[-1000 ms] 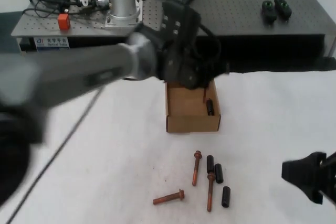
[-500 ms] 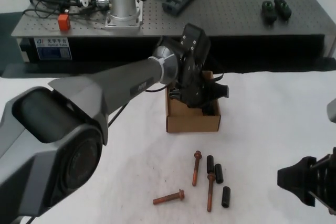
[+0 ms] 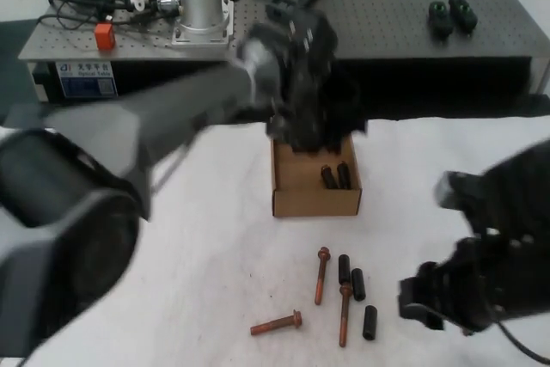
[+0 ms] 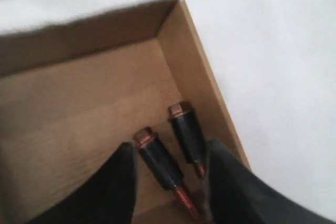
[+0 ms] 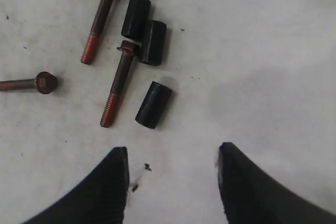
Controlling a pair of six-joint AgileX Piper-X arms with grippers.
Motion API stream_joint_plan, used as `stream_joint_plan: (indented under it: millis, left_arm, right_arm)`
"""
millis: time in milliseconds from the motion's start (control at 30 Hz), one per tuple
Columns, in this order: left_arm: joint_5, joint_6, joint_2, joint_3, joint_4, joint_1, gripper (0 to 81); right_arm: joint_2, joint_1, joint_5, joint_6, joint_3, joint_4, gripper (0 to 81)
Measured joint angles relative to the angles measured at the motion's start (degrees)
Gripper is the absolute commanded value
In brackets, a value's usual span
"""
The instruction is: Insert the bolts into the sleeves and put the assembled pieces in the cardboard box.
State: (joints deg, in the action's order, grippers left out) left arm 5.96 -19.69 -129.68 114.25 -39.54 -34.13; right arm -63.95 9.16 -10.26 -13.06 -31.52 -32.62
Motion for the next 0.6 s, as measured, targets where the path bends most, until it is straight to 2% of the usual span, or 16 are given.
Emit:
stream_joint_plan:
  millis: [100, 233, 367, 600]
  left_arm:
    - [-4.07, 3.39, 7.24, -1.35, -2.17, 1.14, 30.2]
    - [-7.42, 6.4, 18.23, -12.93, -1.07, 1.28, 30.2]
    - [-7.8, 6.62, 27.92, -29.83, 5.45, 1.28, 30.2]
    - [-6.52, 6.84, 35.69, -42.29, 7.52, 1.36, 30.2]
  right_arm:
    - [-8.6, 3.8, 2.24, 0.0, -3.91, 0.86, 37.5]
    - [-17.7, 7.55, 4.73, -0.88, -8.24, 2.02, 37.5]
    - [-22.37, 9.04, 5.48, -2.77, -10.26, 2.1, 35.8]
    - [-28.05, 9.53, 6.85, -3.83, -10.95, 4.37, 33.5]
